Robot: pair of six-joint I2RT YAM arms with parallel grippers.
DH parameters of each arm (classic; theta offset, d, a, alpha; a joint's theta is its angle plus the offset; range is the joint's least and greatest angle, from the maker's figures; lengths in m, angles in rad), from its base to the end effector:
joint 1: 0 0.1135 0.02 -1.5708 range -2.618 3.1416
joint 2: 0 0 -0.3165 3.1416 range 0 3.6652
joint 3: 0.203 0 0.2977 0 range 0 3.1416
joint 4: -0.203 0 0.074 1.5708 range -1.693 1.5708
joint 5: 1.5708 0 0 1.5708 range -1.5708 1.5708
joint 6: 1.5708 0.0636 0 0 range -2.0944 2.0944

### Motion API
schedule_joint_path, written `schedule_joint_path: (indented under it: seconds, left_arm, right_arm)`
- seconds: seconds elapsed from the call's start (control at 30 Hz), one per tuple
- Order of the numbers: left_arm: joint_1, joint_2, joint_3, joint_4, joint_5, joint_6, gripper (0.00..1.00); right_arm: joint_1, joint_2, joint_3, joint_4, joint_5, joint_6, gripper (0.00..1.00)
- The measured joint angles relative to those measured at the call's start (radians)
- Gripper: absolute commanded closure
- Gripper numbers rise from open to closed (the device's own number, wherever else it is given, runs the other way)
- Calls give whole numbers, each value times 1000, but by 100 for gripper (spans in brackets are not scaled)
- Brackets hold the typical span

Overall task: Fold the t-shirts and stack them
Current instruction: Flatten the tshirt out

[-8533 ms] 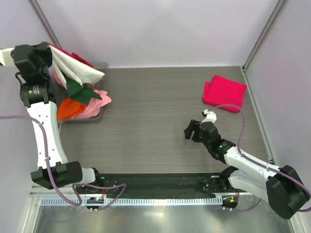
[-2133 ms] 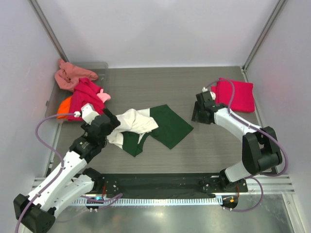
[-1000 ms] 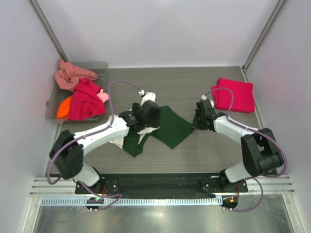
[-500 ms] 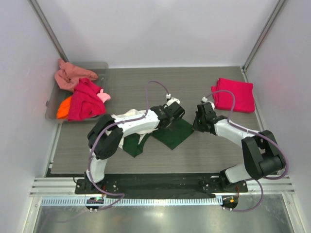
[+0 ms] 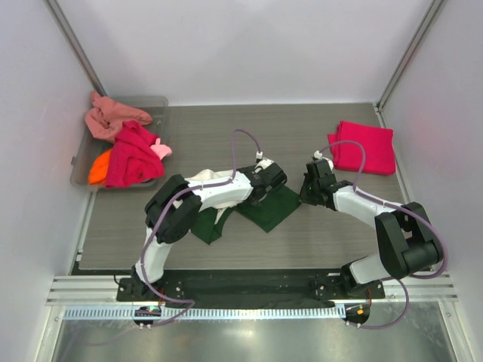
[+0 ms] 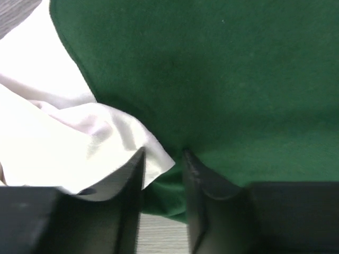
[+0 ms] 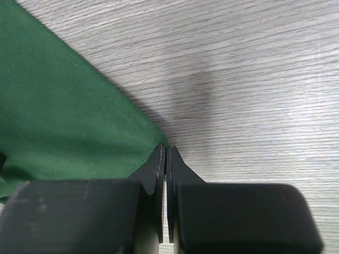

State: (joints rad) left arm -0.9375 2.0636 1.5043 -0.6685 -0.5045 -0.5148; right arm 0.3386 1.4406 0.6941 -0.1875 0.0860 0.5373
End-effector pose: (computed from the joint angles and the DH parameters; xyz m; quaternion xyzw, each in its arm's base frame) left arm 0.3162 -0.3787 0.1664 0.1585 0.9419 0.0741 0.2869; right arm 0.2993 0.0996 0.1629 0.1075 0.9428 0.0957 0.3006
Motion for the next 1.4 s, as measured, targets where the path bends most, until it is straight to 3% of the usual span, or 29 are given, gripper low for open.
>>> schedule_joint_path:
  seconds: [0.03, 0.07, 0.1, 0.3, 0.47, 0.7, 0.87, 1.0, 1.1, 1.2, 1.4]
  left_arm:
    - [0, 9, 4, -4, -3, -2, 77]
    - [0, 14, 7, -9, -6, -4, 96]
    - [0, 19, 12, -16, -12, -10, 100]
    - [-1, 1, 17, -40, -62, -31, 100]
    - [15, -108, 11, -55, -56, -32, 100]
    - [144, -325, -69, 32, 163, -42, 100]
    - [218, -338, -153, 88, 310, -55, 94]
    - [224, -309, -183, 100, 352, -52, 79]
    - [229, -286, -190, 101, 356, -53, 80]
    - [233, -265, -190, 105, 358, -53, 87]
    - [233, -242, -199, 123, 384, -51, 62]
  right_arm:
    - [0, 0, 0, 0, 0, 0, 99]
    - [0, 0, -1, 0, 0, 0, 99]
    - [0, 0, -1, 0, 0, 0, 99]
    - [0, 0, -3, 4, 0, 4, 99]
    - [-3, 0, -3, 8, 2, 12, 99]
    - [-18, -21, -3, 39, -15, 30, 99]
    - [-36, -42, -3, 51, -32, 41, 99]
    - [-44, -43, -9, 38, -27, 40, 99]
    - [-58, -43, -20, 18, -17, 40, 99]
    - [-63, -43, -24, 3, -14, 39, 99]
    - [-64, -43, -26, -2, -14, 37, 99]
